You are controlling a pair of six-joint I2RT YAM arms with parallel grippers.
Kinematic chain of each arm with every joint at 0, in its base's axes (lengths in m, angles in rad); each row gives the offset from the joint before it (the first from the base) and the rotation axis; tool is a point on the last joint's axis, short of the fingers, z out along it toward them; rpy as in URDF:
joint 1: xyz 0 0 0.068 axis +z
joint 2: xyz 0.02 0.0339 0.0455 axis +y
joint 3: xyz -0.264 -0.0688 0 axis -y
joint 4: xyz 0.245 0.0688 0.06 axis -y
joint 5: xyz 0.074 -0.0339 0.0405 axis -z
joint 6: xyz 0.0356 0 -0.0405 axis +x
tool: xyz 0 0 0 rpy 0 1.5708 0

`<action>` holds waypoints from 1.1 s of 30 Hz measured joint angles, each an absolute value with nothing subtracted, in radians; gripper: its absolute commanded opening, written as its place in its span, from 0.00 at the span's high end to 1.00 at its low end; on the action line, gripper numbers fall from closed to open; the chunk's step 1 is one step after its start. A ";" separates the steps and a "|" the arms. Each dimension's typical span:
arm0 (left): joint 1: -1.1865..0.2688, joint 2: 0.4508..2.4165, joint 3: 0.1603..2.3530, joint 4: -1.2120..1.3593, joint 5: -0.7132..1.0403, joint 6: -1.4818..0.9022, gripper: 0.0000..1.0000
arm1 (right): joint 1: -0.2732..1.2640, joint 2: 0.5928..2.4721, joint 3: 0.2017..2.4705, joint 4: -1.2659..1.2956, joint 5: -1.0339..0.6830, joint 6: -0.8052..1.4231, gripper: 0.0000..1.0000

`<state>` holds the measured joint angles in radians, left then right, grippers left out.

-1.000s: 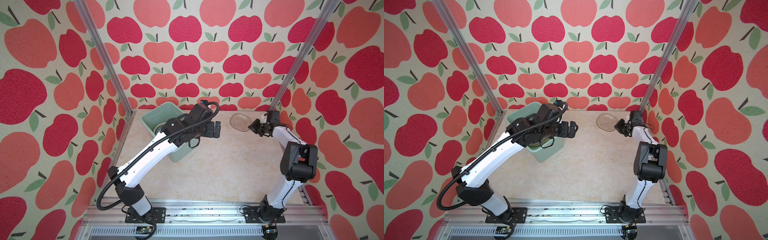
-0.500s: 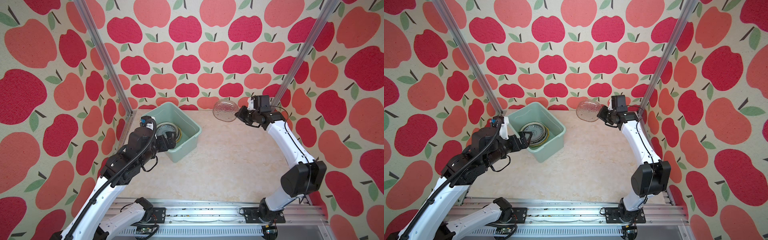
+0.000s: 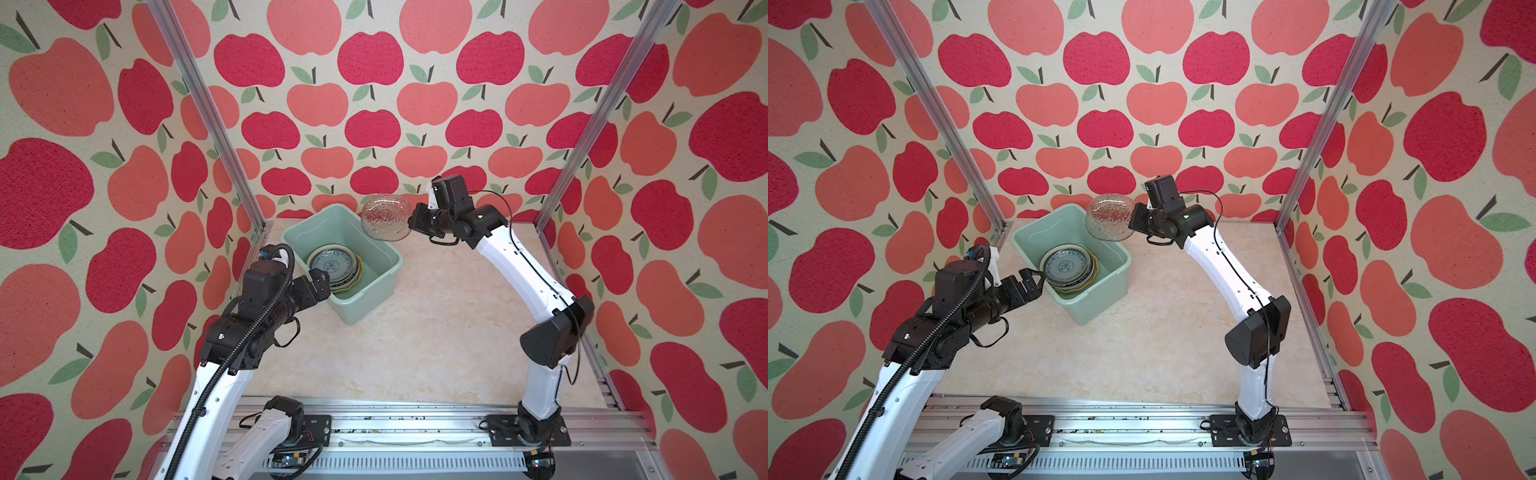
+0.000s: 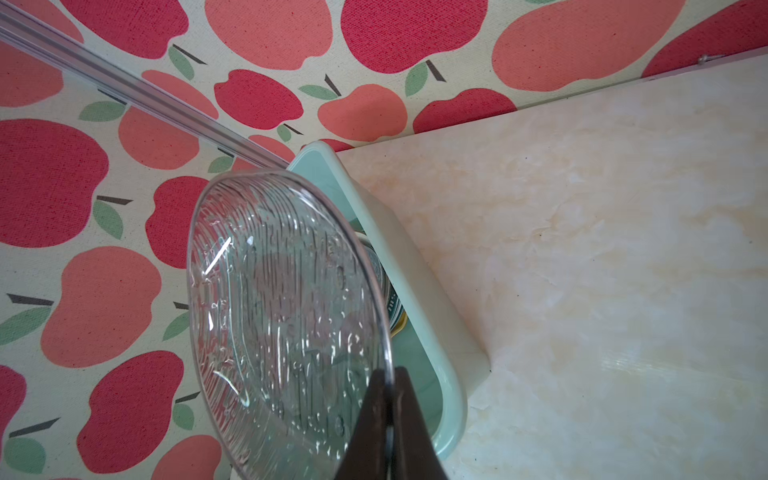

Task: Place the plates into the plastic bin on the countertop
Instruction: 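Lower the small clear glass plate onto the stack in the bin with the right gripper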

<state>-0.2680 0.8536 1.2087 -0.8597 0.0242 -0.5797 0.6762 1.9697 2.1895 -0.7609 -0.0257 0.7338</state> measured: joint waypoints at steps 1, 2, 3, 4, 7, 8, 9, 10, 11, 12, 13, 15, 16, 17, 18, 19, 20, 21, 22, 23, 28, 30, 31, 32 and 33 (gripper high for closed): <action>-0.259 0.852 1.208 -0.865 0.024 -0.587 0.01 | 0.690 2.005 2.230 -0.777 -0.022 0.734 1.00; -0.253 0.850 1.206 -0.865 0.023 -0.587 0.01 | 0.702 2.037 2.265 -0.789 -0.019 0.734 1.00; -0.245 0.846 1.203 -0.867 0.023 -0.589 0.01 | 0.717 2.073 2.307 -0.804 -0.015 0.734 1.00; -0.239 0.842 1.199 -0.870 0.021 -0.590 0.01 | 0.730 2.104 2.343 -0.817 -0.014 0.734 1.00; -0.224 0.824 1.195 -0.887 0.009 -0.590 0.01 | 0.769 2.200 2.455 -0.853 -0.006 0.734 1.00; -0.223 0.817 1.195 -0.891 0.007 -0.590 0.01 | 0.780 2.224 2.480 -0.857 -0.002 0.734 1.00; -0.221 0.809 1.195 -0.895 0.001 -0.590 0.01 | 0.795 2.253 2.511 -0.863 0.004 0.734 1.00; -0.220 0.799 1.195 -0.899 -0.004 -0.590 0.01 | 0.807 2.278 2.535 -0.865 0.010 0.734 1.00; -0.220 0.790 1.194 -0.902 -0.009 -0.590 0.01 | 0.816 2.296 2.547 -0.865 0.015 0.734 1.00; -0.220 0.780 1.192 -0.905 -0.012 -0.590 0.01 | 0.827 2.313 2.557 -0.865 0.022 0.734 1.00; -0.220 0.771 1.190 -0.909 -0.014 -0.590 0.01 | 0.837 2.329 2.564 -0.863 0.030 0.734 1.00; -0.220 0.759 1.190 -0.913 -0.015 -0.594 0.01 | 0.851 2.356 2.570 -0.853 0.043 0.734 1.00; -0.220 0.759 1.190 -0.916 -0.015 -0.595 0.01 | 0.855 2.368 2.570 -0.846 0.051 0.735 1.00; -0.220 0.758 1.190 -0.918 -0.015 -0.595 0.01 | 0.858 2.378 2.570 -0.838 0.057 0.735 1.00; -0.220 0.760 1.190 -0.919 -0.014 -0.597 0.01 | 0.860 2.388 2.570 -0.830 0.065 0.735 1.00; -0.220 0.760 1.190 -0.921 -0.014 -0.598 0.01 | 0.862 2.397 2.571 -0.820 0.076 0.738 1.00; -0.220 0.760 1.190 -0.924 -0.014 -0.599 0.01 | 0.862 2.406 2.571 -0.813 0.087 0.739 1.00; -0.220 0.762 1.189 -0.928 -0.014 -0.602 0.01 | 0.865 2.414 2.571 -0.804 0.100 0.744 1.00; -0.220 0.762 1.189 -0.931 -0.014 -0.605 0.01 | 0.867 2.422 2.571 -0.794 0.119 0.752 1.00; -0.220 0.762 1.189 -0.933 -0.014 -0.606 0.01 | 0.869 2.427 2.571 -0.789 0.134 0.756 1.00; -0.220 0.784 1.189 -0.940 -0.014 -0.606 0.01 | 0.903 2.457 2.589 -0.749 0.245 0.778 1.00; -0.220 0.791 1.189 -0.940 -0.014 -0.606 0.01 | 0.920 2.476 2.610 -0.734 0.279 0.780 1.00; -0.220 0.793 1.189 -0.939 -0.013 -0.606 0.01 | 0.929 2.487 2.620 -0.725 0.294 0.781 1.00; -0.220 0.795 1.189 -0.939 -0.013 -0.606 0.01 | 0.936 2.495 2.626 -0.717 0.305 0.781 1.00; -0.220 0.795 1.189 -0.939 -0.013 -0.606 0.01 | 0.943 2.503 2.629 -0.711 0.314 0.781 1.00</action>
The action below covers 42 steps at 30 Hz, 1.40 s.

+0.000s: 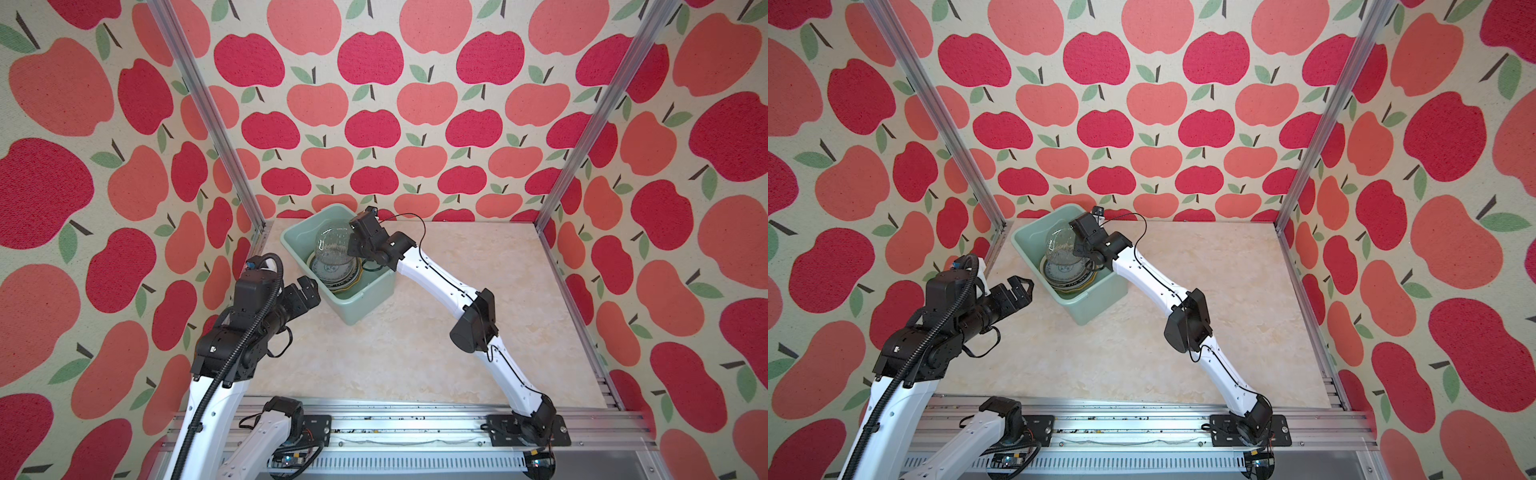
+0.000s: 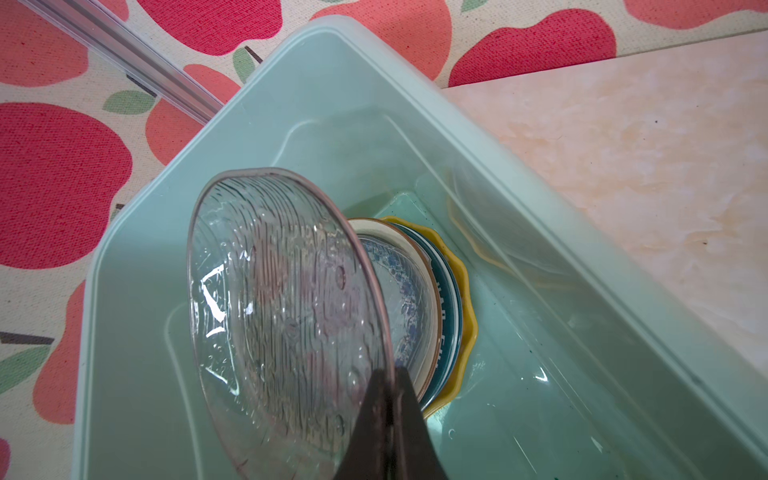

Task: Place the plates into the plastic bin on the countertop
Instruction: 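Lower the small clear glass plate onto the stack in the bin with the right gripper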

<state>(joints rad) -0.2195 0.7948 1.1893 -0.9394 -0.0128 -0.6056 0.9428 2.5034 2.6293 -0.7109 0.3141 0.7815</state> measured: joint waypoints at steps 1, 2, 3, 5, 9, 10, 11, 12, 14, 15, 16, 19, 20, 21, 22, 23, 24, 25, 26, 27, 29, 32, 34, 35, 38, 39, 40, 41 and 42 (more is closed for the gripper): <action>-0.220 0.795 1.189 -0.939 -0.011 -0.606 0.01 | 0.948 2.510 2.629 -0.704 0.322 0.783 1.00; -0.220 0.795 1.189 -0.939 -0.010 -0.606 0.01 | 0.951 2.516 2.629 -0.702 0.329 0.784 1.00; -0.220 0.794 1.189 -0.939 -0.010 -0.606 0.01 | 0.953 2.522 2.630 -0.699 0.337 0.784 1.00; -0.220 0.795 1.189 -0.939 -0.010 -0.605 0.01 | 0.953 2.534 2.630 -0.695 0.352 0.784 1.00; -0.218 0.795 1.189 -0.940 -0.010 -0.604 0.01 | 0.953 2.556 2.631 -0.690 0.369 0.784 1.00; -0.218 0.795 1.189 -0.940 -0.010 -0.604 0.01 | 0.952 2.561 2.631 -0.688 0.371 0.784 1.00; -0.218 0.795 1.189 -0.940 -0.011 -0.604 0.01 | 0.952 2.565 2.631 -0.688 0.373 0.785 1.00; -0.218 0.795 1.189 -0.941 -0.011 -0.604 0.01 | 0.952 2.569 2.631 -0.686 0.374 0.784 1.00; -0.218 0.795 1.189 -0.944 -0.011 -0.604 0.01 | 0.952 2.574 2.631 -0.682 0.377 0.784 1.00; -0.218 0.795 1.189 -0.946 -0.011 -0.604 0.01 | 0.952 2.576 2.631 -0.679 0.377 0.784 1.00; -0.218 0.795 1.189 -0.948 -0.011 -0.603 0.01 | 0.952 2.577 2.631 -0.675 0.377 0.784 0.99; -0.218 0.794 1.189 -0.955 -0.011 -0.601 0.01 | 0.952 2.578 2.631 -0.661 0.377 0.783 0.98; -0.216 0.794 1.189 -0.956 -0.011 -0.601 0.01 | 0.952 2.579 2.631 -0.657 0.377 0.783 0.97; -0.216 0.794 1.189 -0.957 -0.011 -0.601 0.01 | 0.952 2.580 2.632 -0.654 0.377 0.783 0.97; -0.215 0.795 1.190 -0.959 -0.011 -0.601 0.01 | 0.952 2.582 2.632 -0.651 0.378 0.783 0.97; -0.213 0.794 1.190 -0.961 -0.011 -0.601 0.01 | 0.952 2.585 2.633 -0.649 0.379 0.783 0.96; -0.213 0.795 1.190 -0.962 -0.011 -0.601 0.01 | 0.952 2.587 2.633 -0.646 0.381 0.783 0.96; -0.213 0.795 1.190 -0.962 -0.011 -0.600 0.01 | 0.952 2.591 2.633 -0.645 0.381 0.783 0.96; -0.213 0.795 1.190 -0.962 -0.012 -0.597 0.01 | 0.952 2.593 2.633 -0.645 0.381 0.783 0.96; -0.213 0.794 1.190 -0.962 -0.012 -0.593 0.01 | 0.952 2.597 2.633 -0.644 0.381 0.783 0.96; -0.212 0.794 1.190 -0.962 -0.014 -0.589 0.01 | 0.952 2.605 2.633 -0.644 0.381 0.783 0.95; -0.209 0.794 1.190 -0.962 -0.015 -0.586 0.01 | 0.952 2.616 2.633 -0.644 0.381 0.783 0.95; -0.209 0.793 1.190 -0.963 -0.015 -0.586 0.01 | 0.952 2.623 2.633 -0.644 0.380 0.783 0.94; -0.209 0.792 1.190 -0.963 -0.015 -0.586 0.01 | 0.952 2.625 2.633 -0.644 0.380 0.783 0.94; -0.207 0.791 1.190 -0.969 -0.018 -0.586 0.01 | 0.952 2.630 2.633 -0.644 0.380 0.782 0.91; -0.206 0.789 1.190 -0.971 -0.018 -0.586 0.01 | 0.952 2.632 2.633 -0.644 0.380 0.780 0.89; -0.205 0.787 1.190 -0.971 -0.018 -0.586 0.01 | 0.952 2.634 2.633 -0.644 0.379 0.779 0.88; -0.205 0.786 1.190 -0.971 -0.018 -0.586 0.01 | 0.952 2.635 2.633 -0.644 0.378 0.778 0.87; -0.204 0.785 1.190 -0.972 -0.018 -0.586 0.01 | 0.952 2.636 2.633 -0.645 0.376 0.776 0.86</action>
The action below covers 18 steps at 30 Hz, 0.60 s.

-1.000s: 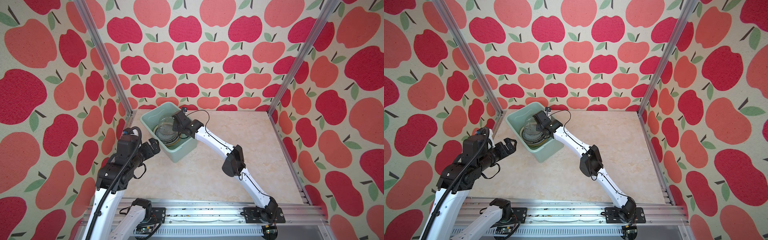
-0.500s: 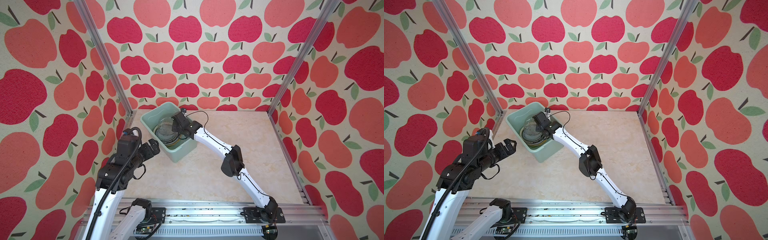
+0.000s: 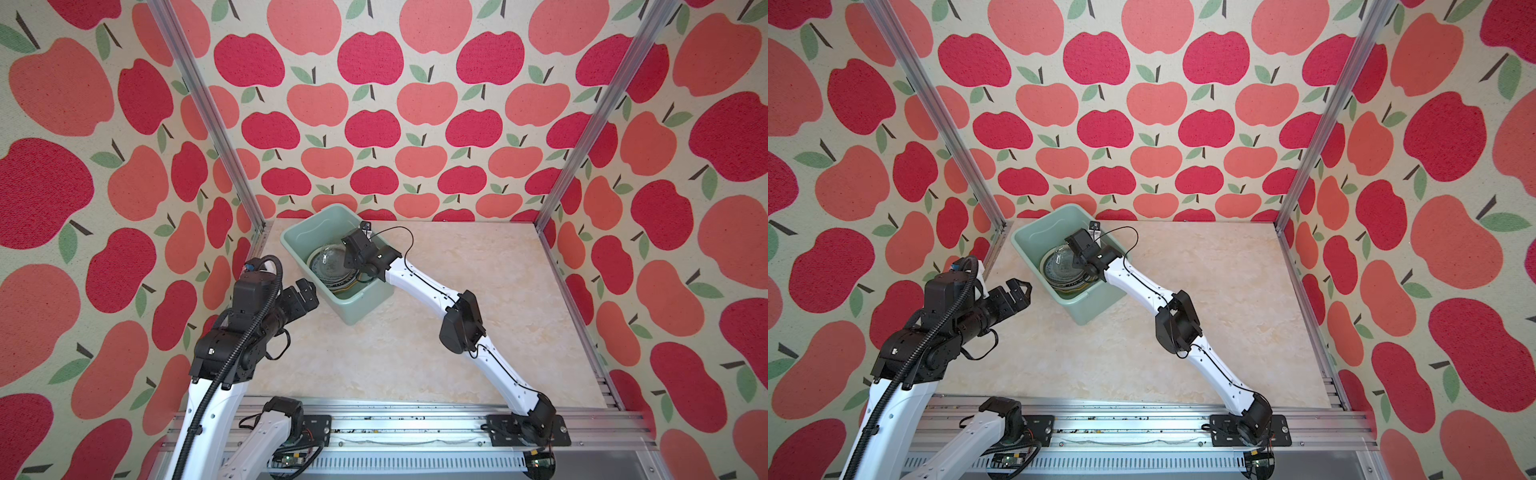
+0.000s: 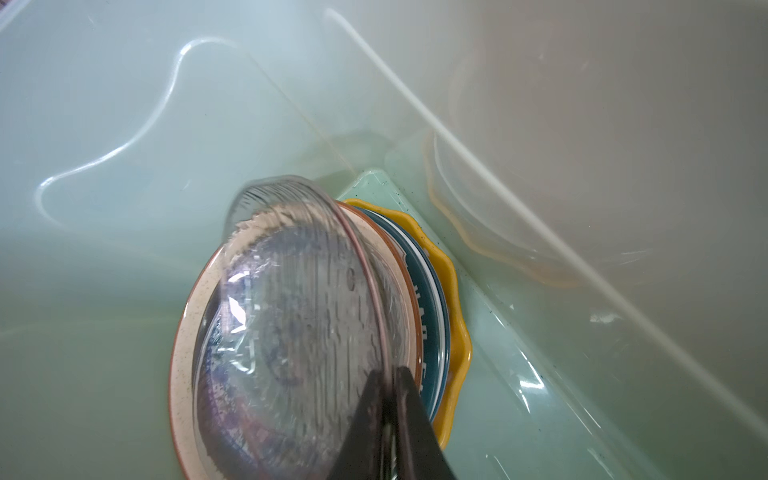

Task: Place the plates into the plastic bin on the countertop
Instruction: 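Lower the small clear glass plate onto the stack in the bin with the right gripper, then open the right gripper and lift it out of the bin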

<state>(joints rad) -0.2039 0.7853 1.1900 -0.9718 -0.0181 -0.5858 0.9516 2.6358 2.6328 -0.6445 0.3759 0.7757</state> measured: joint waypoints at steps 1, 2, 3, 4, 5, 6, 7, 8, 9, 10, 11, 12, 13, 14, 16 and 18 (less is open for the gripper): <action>-0.203 0.783 1.190 -0.973 -0.019 -0.586 0.01 | 0.952 2.636 2.633 -0.644 0.376 0.775 0.86; -0.202 0.782 1.190 -0.974 -0.019 -0.585 0.01 | 0.952 2.636 2.633 -0.644 0.375 0.775 0.85; -0.202 0.780 1.190 -0.975 -0.018 -0.585 0.01 | 0.952 2.636 2.633 -0.644 0.375 0.775 0.85; -0.202 0.780 1.190 -0.976 -0.019 -0.585 0.01 | 0.952 2.636 2.633 -0.644 0.373 0.775 0.85; -0.201 0.779 1.190 -0.978 -0.019 -0.585 0.01 | 0.952 2.636 2.633 -0.644 0.373 0.775 0.85; -0.200 0.778 1.190 -0.978 -0.019 -0.585 0.01 | 0.952 2.636 2.633 -0.644 0.372 0.775 0.84; -0.200 0.779 1.191 -0.978 -0.019 -0.585 0.01 | 0.952 2.636 2.633 -0.644 0.372 0.775 0.83; -0.199 0.779 1.192 -0.978 -0.019 -0.584 0.01 | 0.952 2.636 2.633 -0.644 0.372 0.775 0.82; -0.198 0.779 1.193 -0.979 -0.021 -0.582 0.01 | 0.952 2.636 2.633 -0.643 0.372 0.775 0.80; -0.198 0.779 1.196 -0.982 -0.022 -0.582 0.01 | 0.952 2.636 2.633 -0.644 0.371 0.773 0.78; -0.198 0.779 1.201 -0.985 -0.023 -0.582 0.01 | 0.952 2.636 2.633 -0.644 0.369 0.772 0.75; -0.198 0.779 1.206 -0.988 -0.027 -0.582 0.01 | 0.952 2.636 2.633 -0.643 0.367 0.768 0.71; -0.198 0.779 1.213 -0.992 -0.030 -0.581 0.01 | 0.952 2.635 2.633 -0.643 0.364 0.760 0.67; -0.198 0.779 1.220 -0.997 -0.030 -0.578 0.01 | 0.952 2.634 2.633 -0.642 0.363 0.753 0.63; -0.198 0.779 1.238 -1.002 -0.038 -0.573 0.01 | 0.952 2.629 2.633 -0.642 0.352 0.726 0.51; -0.198 0.777 1.258 -1.004 -0.044 -0.558 0.01 | 0.952 2.613 2.633 -0.639 0.334 0.685 0.37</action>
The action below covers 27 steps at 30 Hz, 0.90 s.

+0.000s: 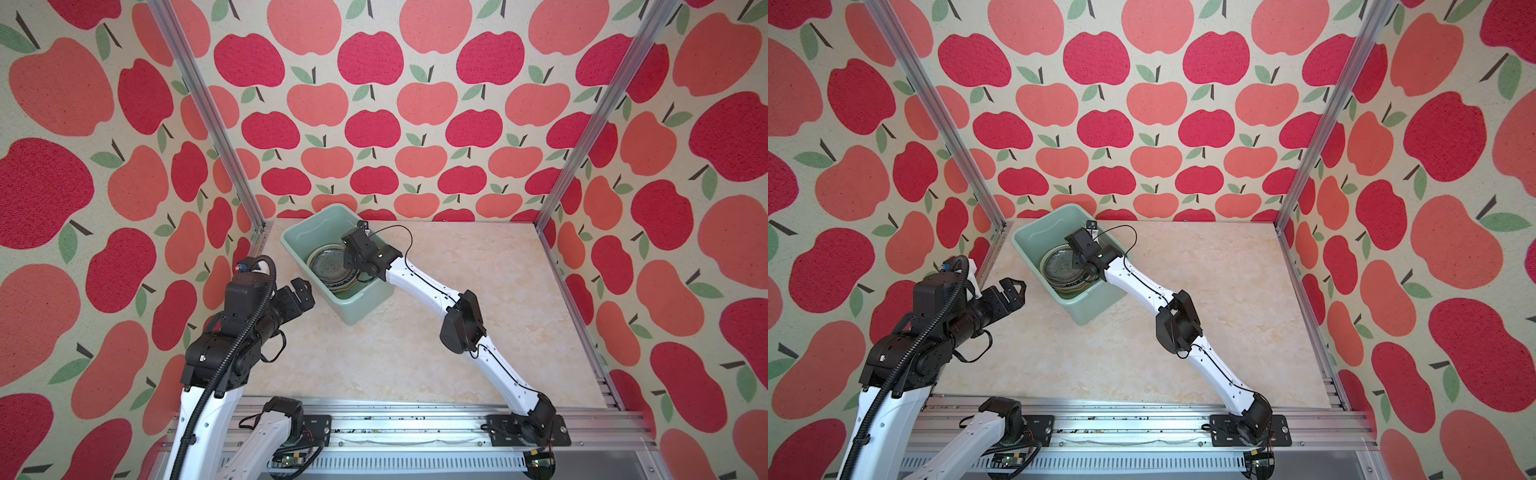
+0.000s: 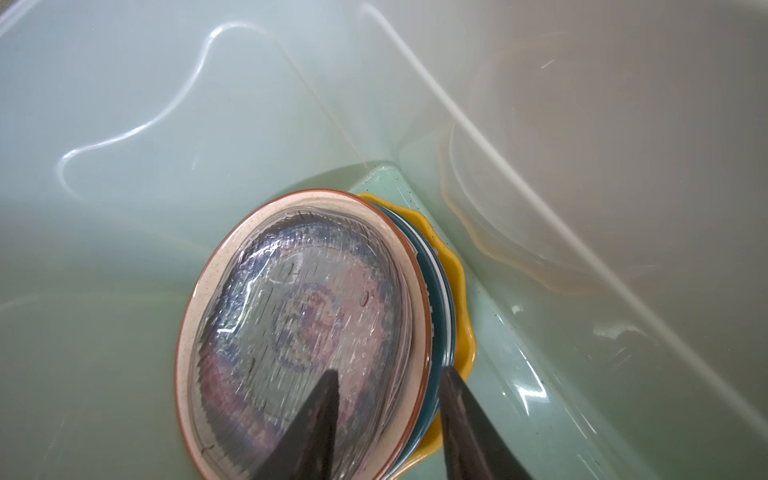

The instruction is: Place the plates into the plastic bin on the countertop

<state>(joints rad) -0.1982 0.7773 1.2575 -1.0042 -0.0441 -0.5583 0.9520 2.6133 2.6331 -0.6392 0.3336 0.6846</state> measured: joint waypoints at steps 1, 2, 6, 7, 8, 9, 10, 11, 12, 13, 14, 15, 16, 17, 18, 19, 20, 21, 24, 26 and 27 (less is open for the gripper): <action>-0.198 0.776 1.266 -1.003 -0.045 -0.553 0.01 | 0.952 2.603 2.633 -0.639 0.324 0.664 0.29; -0.198 0.771 1.276 -1.002 -0.046 -0.546 0.01 | 0.952 2.587 2.633 -0.638 0.312 0.635 0.21; -0.198 0.740 1.298 -0.981 -0.045 -0.511 0.01 | 0.954 2.460 2.600 -0.634 0.261 0.483 0.01; -0.198 0.730 1.302 -0.973 -0.046 -0.505 0.01 | 0.954 2.415 2.578 -0.633 0.251 0.440 0.01; -0.198 0.721 1.305 -0.964 -0.049 -0.500 0.01 | 0.954 2.360 2.548 -0.627 0.241 0.393 0.01; -0.198 0.714 1.308 -0.953 -0.055 -0.497 0.01 | 0.953 2.294 2.509 -0.619 0.232 0.343 0.01; -0.198 0.709 1.309 -0.945 -0.060 -0.494 0.01 | 0.953 2.245 2.480 -0.614 0.226 0.309 0.01; -0.198 0.707 1.309 -0.934 -0.068 -0.489 0.01 | 0.950 2.174 2.432 -0.602 0.218 0.263 0.01; -0.198 0.707 1.309 -0.925 -0.081 -0.484 0.01 | 0.945 2.109 2.385 -0.591 0.210 0.228 0.01; -0.198 0.707 1.308 -0.918 -0.094 -0.479 0.01 | 0.937 2.051 2.337 -0.579 0.202 0.202 0.01; -0.196 0.707 1.303 -0.905 -0.113 -0.479 0.01 | 0.922 1.978 2.273 -0.565 0.197 0.175 0.01; -0.191 0.707 1.291 -0.888 -0.136 -0.478 0.01 | 0.902 1.908 2.206 -0.548 0.192 0.154 0.01; -0.186 0.706 1.278 -0.875 -0.155 -0.478 0.01 | 0.879 1.848 2.142 -0.532 0.191 0.138 0.01; -0.175 0.704 1.256 -0.854 -0.178 -0.478 0.01 | 0.846 1.782 2.068 -0.514 0.189 0.122 0.01; -0.157 0.703 1.225 -0.831 -0.196 -0.479 0.01 | 0.807 1.716 1.987 -0.492 0.186 0.108 0.01; -0.140 0.703 1.199 -0.812 -0.205 -0.479 0.01 | 0.771 1.660 1.912 -0.469 0.184 0.097 0.01; -0.114 0.703 1.166 -0.790 -0.210 -0.480 0.01 | 0.721 1.591 1.815 -0.446 0.182 0.088 0.01; -0.076 0.707 1.127 -0.765 -0.211 -0.486 0.01 | 0.670 1.526 1.719 -0.418 0.182 0.083 0.01; 0.051 0.734 1.029 -0.697 -0.182 -0.525 0.01 | 0.506 1.348 1.443 -0.340 0.171 0.083 0.01; 0.141 0.759 0.956 -0.642 -0.156 -0.553 0.01 | 0.389 1.235 1.261 -0.275 0.169 0.084 0.01; 0.189 0.773 0.909 -0.611 -0.141 -0.566 0.01 | 0.331 1.181 1.170 -0.240 0.170 0.083 0.01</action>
